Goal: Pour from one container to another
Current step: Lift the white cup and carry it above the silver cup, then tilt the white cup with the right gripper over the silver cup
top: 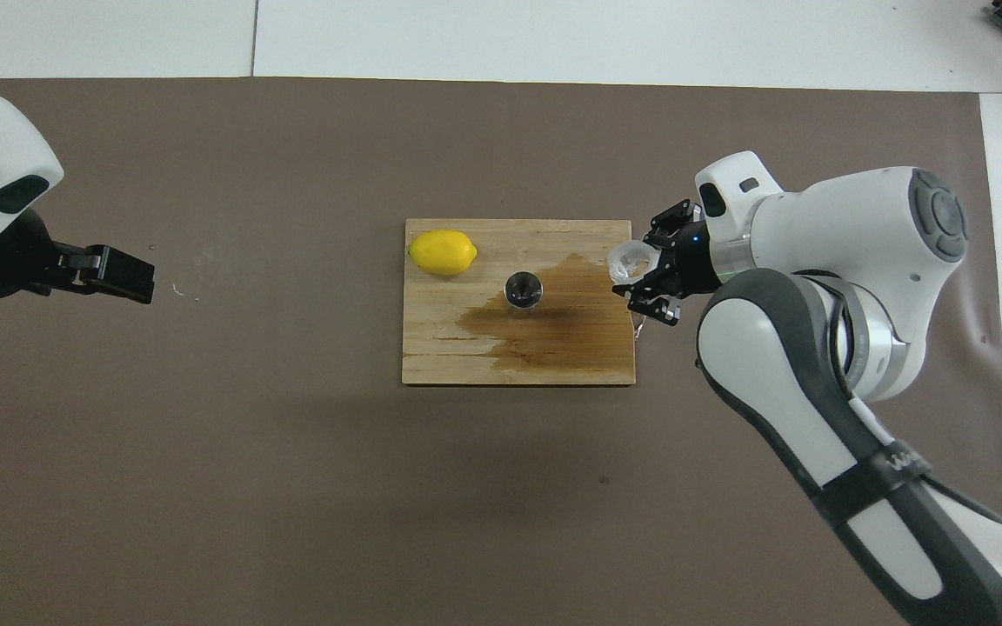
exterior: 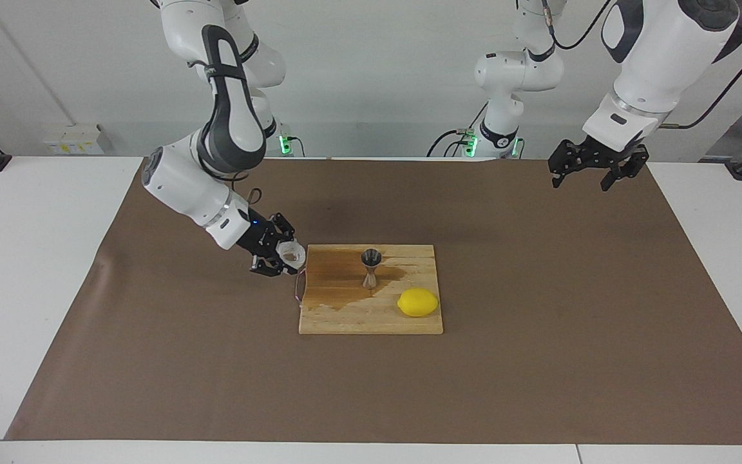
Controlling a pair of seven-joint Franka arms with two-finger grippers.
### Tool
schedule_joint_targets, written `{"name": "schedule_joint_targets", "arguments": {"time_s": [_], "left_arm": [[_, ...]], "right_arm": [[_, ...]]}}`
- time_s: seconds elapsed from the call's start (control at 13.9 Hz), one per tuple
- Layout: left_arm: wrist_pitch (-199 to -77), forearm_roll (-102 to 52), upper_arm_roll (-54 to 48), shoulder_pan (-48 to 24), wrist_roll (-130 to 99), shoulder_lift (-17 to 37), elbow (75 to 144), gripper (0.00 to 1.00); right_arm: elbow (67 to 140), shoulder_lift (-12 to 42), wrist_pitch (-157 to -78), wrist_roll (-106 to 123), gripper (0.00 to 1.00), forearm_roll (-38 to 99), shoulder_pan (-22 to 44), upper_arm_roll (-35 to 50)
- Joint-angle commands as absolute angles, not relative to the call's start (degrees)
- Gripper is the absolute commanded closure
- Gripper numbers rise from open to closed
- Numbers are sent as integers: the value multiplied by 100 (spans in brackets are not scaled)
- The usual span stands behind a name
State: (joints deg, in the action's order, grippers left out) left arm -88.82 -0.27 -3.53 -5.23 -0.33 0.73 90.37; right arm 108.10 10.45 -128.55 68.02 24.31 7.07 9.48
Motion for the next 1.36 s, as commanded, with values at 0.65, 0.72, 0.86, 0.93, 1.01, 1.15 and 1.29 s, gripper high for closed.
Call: {"name": "schedule_joint_targets", "arguments": {"time_s": [0.65,0.72,0.86,0.93,1.01,1.15,1.29], "left_arm": [[-8842,-105,-352,-492,-26,-44,9158,0],[-8842,-105,-352,-492,-26,-44,9150,0],[-8842,-105,-352,-492,-26,-44,9158,0],[-8842,-105,-352,-492,-26,-44,9150,0],[-8842,-105,-352,-492,-26,-53,9158,0],[-8842,-105,-352,-492,-26,-53,9158,0],[-8842,-105,-352,-492,-26,-44,9149,0]], "right_arm": [[10354,1213,-12657,5256,95,151,1696,949],[10188,1352,-12630,5204,96,19,1818,949],[10081,1450,-12612,5089,96,-79,1872,949],[10072,1468,-12604,5063,96,-184,1916,949],[10064,1468,-12517,4958,97,-289,1968,949],[10011,1459,-12358,4861,99,-570,2039,949],[9985,1459,-12270,4860,99,-615,2048,949]]}}
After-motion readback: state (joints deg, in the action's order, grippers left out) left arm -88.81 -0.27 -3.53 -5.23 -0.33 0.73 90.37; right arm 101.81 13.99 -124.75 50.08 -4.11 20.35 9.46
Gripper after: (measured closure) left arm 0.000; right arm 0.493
